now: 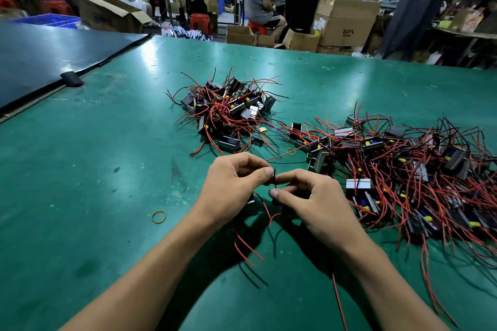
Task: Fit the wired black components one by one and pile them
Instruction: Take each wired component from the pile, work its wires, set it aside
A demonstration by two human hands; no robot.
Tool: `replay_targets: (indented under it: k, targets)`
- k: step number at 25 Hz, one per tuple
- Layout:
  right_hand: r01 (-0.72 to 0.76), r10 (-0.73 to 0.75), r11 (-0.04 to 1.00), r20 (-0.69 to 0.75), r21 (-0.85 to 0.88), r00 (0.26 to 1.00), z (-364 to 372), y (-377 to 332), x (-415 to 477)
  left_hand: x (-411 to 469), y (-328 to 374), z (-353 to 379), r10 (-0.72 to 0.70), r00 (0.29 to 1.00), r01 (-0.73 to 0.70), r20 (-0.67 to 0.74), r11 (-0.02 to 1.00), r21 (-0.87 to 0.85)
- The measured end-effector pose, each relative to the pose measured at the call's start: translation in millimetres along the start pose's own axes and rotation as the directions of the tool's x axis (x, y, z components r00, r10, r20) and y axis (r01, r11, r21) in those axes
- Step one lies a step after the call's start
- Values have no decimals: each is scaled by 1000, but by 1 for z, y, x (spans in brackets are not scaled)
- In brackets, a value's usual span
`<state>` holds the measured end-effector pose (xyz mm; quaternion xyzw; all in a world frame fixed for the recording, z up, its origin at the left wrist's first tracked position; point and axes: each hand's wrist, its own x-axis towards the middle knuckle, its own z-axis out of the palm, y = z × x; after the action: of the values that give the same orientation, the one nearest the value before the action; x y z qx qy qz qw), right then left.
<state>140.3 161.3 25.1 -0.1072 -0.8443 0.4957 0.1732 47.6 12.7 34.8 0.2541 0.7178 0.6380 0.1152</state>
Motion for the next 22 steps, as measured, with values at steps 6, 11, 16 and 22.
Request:
replay_targets:
  k: [6, 11, 16, 22]
  targets:
    - [22, -22, 1000, -4, 22, 1000, -6, -3, 1, 0, 1, -2, 101, 991, -89, -88, 987, 137]
    - [35, -35, 999, 23, 6, 999, -4, -4, -1, -2, 5, 0, 64, 998, -63, -22, 996, 62]
    - [19, -20, 1000, 35, 13, 999, -5, -4, -1, -1, 5, 0, 26, 999, -25, 25, 999, -43]
    - [0, -1, 1000, 40, 15, 999, -5, -7, 0, 0, 0, 0, 18, 998, -15, 59, 999, -52]
